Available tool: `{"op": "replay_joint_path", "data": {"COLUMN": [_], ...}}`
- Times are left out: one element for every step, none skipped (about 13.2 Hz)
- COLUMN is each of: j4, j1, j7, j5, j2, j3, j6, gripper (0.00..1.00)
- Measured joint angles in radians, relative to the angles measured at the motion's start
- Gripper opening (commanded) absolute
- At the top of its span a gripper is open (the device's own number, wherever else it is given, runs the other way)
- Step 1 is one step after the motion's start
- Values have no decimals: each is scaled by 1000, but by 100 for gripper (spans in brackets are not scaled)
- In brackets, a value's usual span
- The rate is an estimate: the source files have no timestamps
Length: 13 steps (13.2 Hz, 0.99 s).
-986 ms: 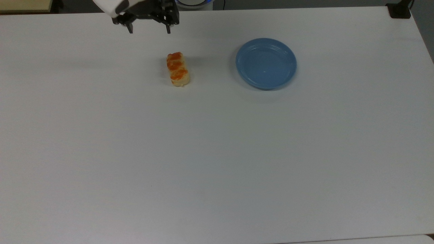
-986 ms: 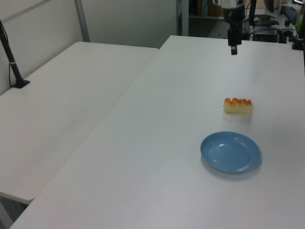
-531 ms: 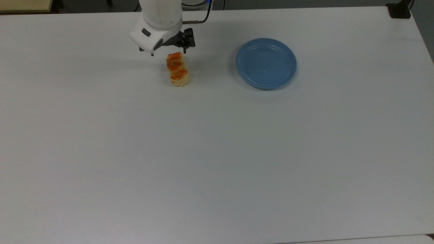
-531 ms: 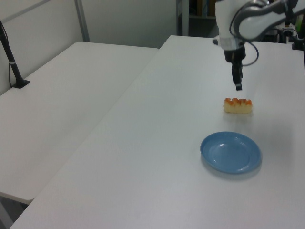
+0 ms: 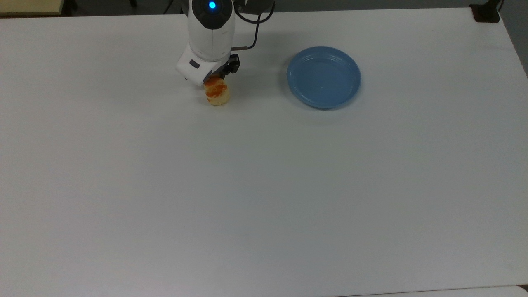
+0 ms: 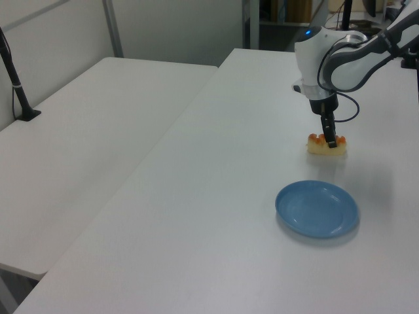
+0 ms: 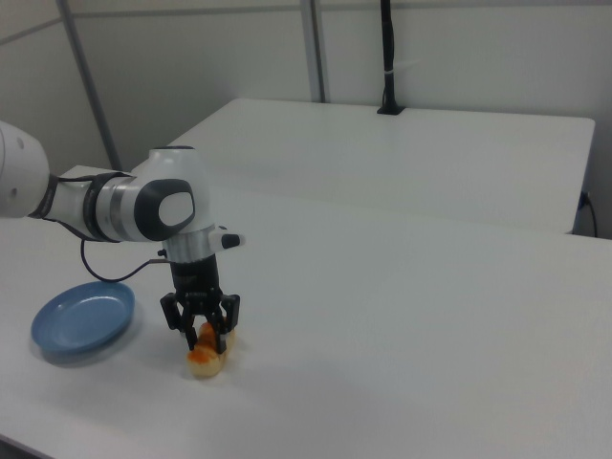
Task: Put the bread onto the plate
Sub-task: 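Lower the gripper over the bread roll and close on it, then lift the bread roll and carry it over the blue plate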
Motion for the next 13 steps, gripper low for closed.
{"op": "replay_joint_path", "data": {"j4": [1,3,6,12,22,41,66,97,128,158,183,198,202], "j1": [1,1,1,2,2,3,4,6,10,21,43,74,111], "j7": [7,14,19,27,39,52,62,74,87,106,138,177,221], "j5": [0,0,0,1,4,16,43,77,106,127,143,157,165], "j2": [-1,-3,-6,-11,-19,-28,-39,-49,-58,-66,-73,-77,-76], "j3": [10,18,26,38,51,67,84,105,127,146,161,170,176], "j6": [0,0,0,0,-2,-16,-40,-73,-109,-146,-178,-194,-197], "gripper": [14,14,14,14,14,14,14,15,15,16,16,16,16]}}
